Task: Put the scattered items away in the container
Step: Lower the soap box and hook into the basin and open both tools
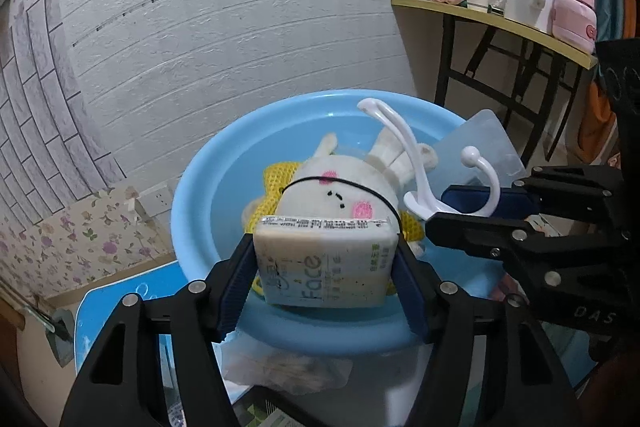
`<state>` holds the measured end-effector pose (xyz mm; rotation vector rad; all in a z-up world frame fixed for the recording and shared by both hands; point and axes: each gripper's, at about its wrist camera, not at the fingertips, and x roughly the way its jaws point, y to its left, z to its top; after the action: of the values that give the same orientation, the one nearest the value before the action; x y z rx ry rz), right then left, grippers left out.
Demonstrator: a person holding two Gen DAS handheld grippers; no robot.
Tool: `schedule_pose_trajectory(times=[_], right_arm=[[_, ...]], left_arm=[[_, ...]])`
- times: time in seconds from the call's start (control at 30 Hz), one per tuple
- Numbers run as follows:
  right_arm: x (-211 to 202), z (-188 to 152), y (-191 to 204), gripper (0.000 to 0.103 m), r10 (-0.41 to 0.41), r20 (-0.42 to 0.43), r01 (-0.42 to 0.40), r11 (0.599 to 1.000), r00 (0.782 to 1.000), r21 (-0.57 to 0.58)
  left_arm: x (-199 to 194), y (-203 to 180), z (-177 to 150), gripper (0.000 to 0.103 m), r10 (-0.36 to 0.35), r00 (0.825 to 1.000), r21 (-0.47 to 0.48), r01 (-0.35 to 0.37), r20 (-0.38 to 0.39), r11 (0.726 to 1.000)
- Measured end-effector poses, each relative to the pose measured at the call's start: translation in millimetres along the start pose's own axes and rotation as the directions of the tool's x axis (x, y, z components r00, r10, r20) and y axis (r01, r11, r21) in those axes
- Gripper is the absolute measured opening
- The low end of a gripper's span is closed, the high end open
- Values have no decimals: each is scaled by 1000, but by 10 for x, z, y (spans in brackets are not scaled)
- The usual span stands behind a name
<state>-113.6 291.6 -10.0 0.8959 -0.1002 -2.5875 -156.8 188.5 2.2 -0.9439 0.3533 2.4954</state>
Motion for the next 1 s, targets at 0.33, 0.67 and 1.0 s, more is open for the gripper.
schedule_pose_trajectory(times=[0.33, 0.67, 1.0], right_arm=[[-162, -42, 111, 26, -41, 1, 41, 999, 999, 8], [-430, -212, 243, 26, -67, -1, 67, 998, 998, 13], [-473, -465, 469, 26, -80, -41, 80, 997, 996, -15]], left_arm=[[-348, 75, -143, 68, 14, 999, -37, -13, 32, 999], [-690, 246, -451, 68, 45, 998, -103, -40, 52, 994], [-858, 461, -939, 68, 85, 996, -183, -80, 22, 980]])
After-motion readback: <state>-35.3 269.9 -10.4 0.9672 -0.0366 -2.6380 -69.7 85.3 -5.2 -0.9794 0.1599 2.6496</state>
